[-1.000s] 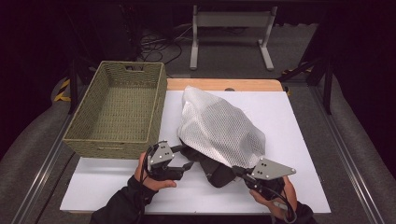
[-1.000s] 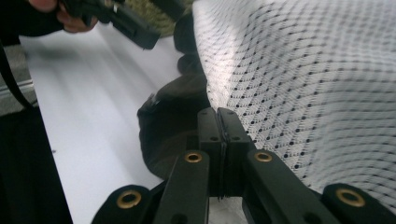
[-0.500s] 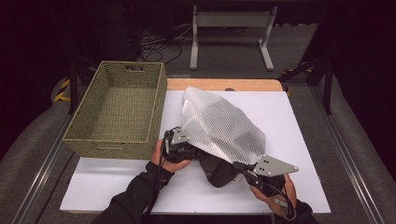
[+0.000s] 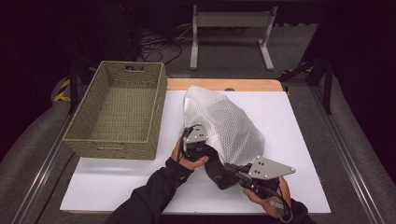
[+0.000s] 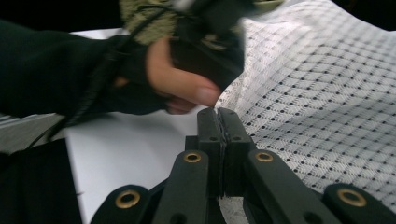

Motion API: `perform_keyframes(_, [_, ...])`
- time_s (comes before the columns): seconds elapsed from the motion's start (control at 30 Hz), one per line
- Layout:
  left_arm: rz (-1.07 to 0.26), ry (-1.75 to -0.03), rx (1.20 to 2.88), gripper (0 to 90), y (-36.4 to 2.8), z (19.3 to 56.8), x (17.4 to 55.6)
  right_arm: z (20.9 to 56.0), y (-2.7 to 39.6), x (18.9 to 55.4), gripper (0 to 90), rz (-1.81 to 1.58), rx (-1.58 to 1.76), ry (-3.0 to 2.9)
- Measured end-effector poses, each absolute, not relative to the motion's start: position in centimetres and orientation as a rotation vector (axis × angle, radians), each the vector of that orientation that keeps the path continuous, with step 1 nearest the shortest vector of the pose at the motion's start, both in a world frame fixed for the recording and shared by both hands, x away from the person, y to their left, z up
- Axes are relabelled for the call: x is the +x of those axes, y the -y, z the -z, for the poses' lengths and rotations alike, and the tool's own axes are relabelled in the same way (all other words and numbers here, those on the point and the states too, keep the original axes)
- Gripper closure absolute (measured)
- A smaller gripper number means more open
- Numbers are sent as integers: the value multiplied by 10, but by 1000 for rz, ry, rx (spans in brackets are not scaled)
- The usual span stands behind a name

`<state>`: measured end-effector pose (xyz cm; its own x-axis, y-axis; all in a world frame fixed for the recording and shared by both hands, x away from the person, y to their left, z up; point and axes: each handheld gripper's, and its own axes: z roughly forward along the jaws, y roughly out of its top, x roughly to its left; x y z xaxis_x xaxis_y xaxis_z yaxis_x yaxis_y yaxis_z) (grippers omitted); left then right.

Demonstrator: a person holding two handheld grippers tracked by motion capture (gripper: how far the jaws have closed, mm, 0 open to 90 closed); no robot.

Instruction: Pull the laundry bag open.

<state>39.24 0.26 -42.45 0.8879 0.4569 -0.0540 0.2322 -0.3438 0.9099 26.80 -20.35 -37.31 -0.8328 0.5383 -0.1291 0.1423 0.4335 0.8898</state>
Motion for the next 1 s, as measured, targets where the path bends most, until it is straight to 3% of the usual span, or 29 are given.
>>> perform_keyframes(0.2, [-306, -626, 1893, 812, -13, 433, 409, 391, 200, 268, 894, -1296, 576, -2420])
perform_keyframes(0.37, [-312, -627, 1900, 774, -19, 435, 412, 406, 203, 272, 895, -1221, 615, -2464])
perform_keyframes(0.43, [-261, -610, 1923, 666, -27, 433, 409, 407, 203, 273, 895, -1182, 607, -2451])
perform_keyframes(0.5, [-269, -598, 1965, 466, -38, 430, 399, 404, 207, 272, 896, -1186, 613, -2433])
perform_keyframes(0.6, [-238, -595, 2016, 320, -62, 422, 385, 396, 216, 271, 896, -1212, 632, -2399])
perform_keyframes(0.8, [-326, -634, 2129, 307, -99, 426, 361, 382, 240, 267, 896, -1236, 689, -2312])
perform_keyframes(1.0, [-326, -711, 2225, 317, -85, 451, 372, 379, 255, 266, 896, -1229, 736, -2264])
